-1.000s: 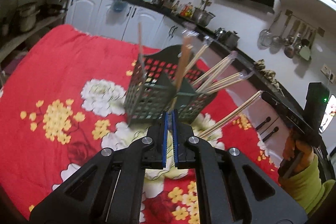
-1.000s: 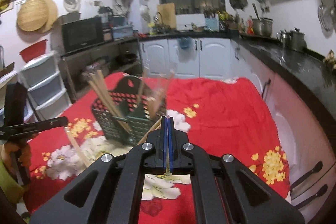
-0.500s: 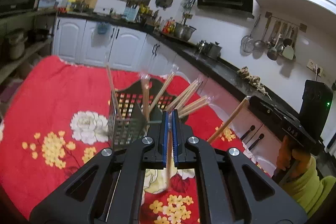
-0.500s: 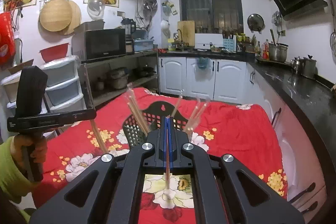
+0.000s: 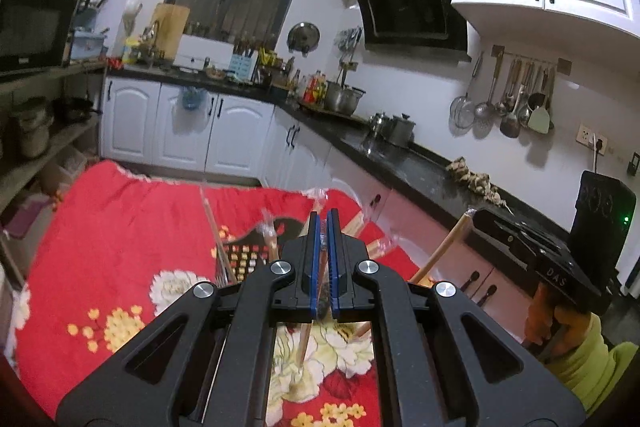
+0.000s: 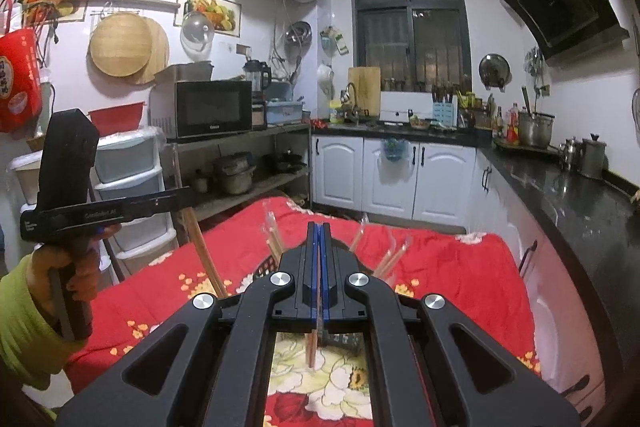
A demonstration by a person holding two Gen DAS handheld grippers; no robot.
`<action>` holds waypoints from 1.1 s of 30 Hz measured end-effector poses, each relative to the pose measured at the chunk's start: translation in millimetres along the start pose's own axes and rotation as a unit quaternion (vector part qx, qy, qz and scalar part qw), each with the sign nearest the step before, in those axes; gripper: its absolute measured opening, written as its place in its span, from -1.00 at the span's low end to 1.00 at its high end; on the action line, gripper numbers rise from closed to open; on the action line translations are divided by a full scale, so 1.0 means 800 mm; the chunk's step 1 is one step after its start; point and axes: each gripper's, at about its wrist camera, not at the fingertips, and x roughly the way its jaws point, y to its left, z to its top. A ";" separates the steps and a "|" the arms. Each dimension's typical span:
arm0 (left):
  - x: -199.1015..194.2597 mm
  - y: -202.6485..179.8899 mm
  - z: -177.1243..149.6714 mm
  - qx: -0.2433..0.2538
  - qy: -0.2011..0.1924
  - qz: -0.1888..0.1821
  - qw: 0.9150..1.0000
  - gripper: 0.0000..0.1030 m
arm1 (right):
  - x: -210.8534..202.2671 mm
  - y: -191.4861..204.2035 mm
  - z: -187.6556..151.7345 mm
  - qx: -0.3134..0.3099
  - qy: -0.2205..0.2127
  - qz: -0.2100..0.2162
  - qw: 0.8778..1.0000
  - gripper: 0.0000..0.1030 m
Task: Organize utensils
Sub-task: 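Lift the held chopsticks with both grippers and carry them above the caddy, then lower the held chopsticks with both grippers into the caddy compartments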
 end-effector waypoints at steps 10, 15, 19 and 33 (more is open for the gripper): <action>-0.014 -0.003 0.047 0.023 -0.042 0.019 0.999 -0.97 | 0.014 0.009 0.037 -0.003 -0.023 0.007 1.000 -0.97; -0.013 -0.003 0.070 0.033 -0.058 0.028 0.997 -0.97 | 0.028 0.012 0.058 -0.005 -0.036 0.006 0.999 -0.97; -0.011 0.002 0.089 0.033 -0.070 0.033 0.996 -0.97 | 0.040 0.012 0.074 -0.006 -0.047 -0.003 0.999 -0.97; 0.009 0.011 0.121 0.045 -0.091 0.064 0.993 -0.97 | 0.090 -0.013 0.110 0.007 -0.062 -0.031 0.998 -0.97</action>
